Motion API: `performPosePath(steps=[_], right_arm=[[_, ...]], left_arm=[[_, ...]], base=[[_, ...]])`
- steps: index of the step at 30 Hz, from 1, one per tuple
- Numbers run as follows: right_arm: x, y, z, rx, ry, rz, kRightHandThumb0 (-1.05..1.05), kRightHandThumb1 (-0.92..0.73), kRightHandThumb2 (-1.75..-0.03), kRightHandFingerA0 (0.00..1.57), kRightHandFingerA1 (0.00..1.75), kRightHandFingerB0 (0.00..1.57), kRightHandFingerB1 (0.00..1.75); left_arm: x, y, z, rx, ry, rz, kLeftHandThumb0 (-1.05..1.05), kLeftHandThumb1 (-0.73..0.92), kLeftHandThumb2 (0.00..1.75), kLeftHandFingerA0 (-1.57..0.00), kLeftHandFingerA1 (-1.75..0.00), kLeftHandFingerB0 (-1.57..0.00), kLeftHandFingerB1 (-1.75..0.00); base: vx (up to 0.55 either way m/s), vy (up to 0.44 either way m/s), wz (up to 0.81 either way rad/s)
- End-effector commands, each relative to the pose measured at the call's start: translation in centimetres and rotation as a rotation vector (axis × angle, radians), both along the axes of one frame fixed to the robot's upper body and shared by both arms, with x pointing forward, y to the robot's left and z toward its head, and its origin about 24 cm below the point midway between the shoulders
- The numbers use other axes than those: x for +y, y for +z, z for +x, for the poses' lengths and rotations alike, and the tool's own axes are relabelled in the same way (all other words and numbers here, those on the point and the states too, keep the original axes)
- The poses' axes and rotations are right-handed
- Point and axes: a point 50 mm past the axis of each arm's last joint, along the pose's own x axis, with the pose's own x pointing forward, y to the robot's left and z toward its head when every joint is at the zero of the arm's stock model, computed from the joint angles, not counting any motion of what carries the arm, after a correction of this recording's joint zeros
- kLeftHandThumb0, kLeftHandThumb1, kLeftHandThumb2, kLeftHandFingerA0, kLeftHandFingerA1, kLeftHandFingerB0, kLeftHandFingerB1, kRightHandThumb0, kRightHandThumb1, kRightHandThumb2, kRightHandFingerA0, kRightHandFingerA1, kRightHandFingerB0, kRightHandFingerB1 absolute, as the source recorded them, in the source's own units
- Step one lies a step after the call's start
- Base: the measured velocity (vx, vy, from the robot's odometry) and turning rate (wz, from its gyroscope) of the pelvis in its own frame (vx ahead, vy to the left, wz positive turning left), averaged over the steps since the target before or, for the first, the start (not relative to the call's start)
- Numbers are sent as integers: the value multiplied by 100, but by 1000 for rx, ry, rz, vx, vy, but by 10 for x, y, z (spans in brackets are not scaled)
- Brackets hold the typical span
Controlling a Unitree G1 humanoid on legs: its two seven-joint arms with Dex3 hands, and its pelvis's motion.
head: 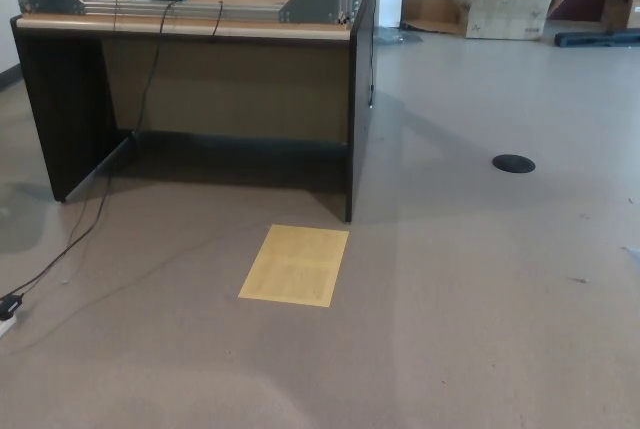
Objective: The robot extends its left hand to pick up an emotional support dumpling from the palm of a person and brings its hand down by its side. Then it extends its arm again to hand the dumpling back to the person.
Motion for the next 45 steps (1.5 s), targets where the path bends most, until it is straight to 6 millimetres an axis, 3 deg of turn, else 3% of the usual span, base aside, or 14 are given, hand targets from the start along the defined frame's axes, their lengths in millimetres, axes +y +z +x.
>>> performPosePath(steps=[1,31,35,37,39,40,41,42,43,45], right_arm=[[-5,3,3,3,-11,-23,-39,-60,-58,82,50,71,45],[-5,2,-1,6,12,-29,-40,-60,-59,83,52,73,47],[-4,2,0,9,5,-19,-40,-60,-59,84,52,74,47],[-7,4,1,-3,-3,-23,-38,-59,-59,86,53,74,48],[-7,4,1,-4,-4,-24,-38,-59,-59,86,53,74,48],[-7,5,2,-11,-15,-22,-37,-59,-58,84,52,73,47],[-7,6,3,-13,-18,-22,-37,-59,-58,84,52,73,47],[-7,5,2,-10,-24,-21,-37,-60,-58,83,51,71,46],[-7,5,2,-11,-25,-21,-38,-59,-58,82,51,71,46],[-8,5,2,-13,-24,-21,-38,-59,-58,82,51,71,46]], left_arm=[[7,8,-1,-38,15,30,-8,77,66,-95,-150,-89,-88],[6,4,-6,-49,31,14,-6,75,67,-97,-149,-92,-85],[7,14,0,-100,50,36,-6,74,67,-97,-145,-92,-87],[2,106,37,-440,-55,133,0,80,67,-93,-143,-86,-87],[0,116,39,-476,-68,143,0,80,67,-93,-143,-86,-87],[-14,195,57,-687,-171,266,-11,81,64,-103,-131,-85,-84],[-20,217,59,-745,-199,302,-11,81,64,-103,-131,-85,-84],[-36,255,61,-842,-278,335,-13,82,65,-101,-128,-88,-83],[-50,279,62,-892,-347,371,-15,82,65,-95,-126,-87,-84],[-63,298,62,-923,-405,415,-15,82,65,-95,-126,-87,-84]], base=[[0,0,0],[0,0,0],[0,0,0],[0,0,0],[0,0,4],[0,0,0],[0,0,0],[0,0,0],[0,0,0],[0,0,0]])
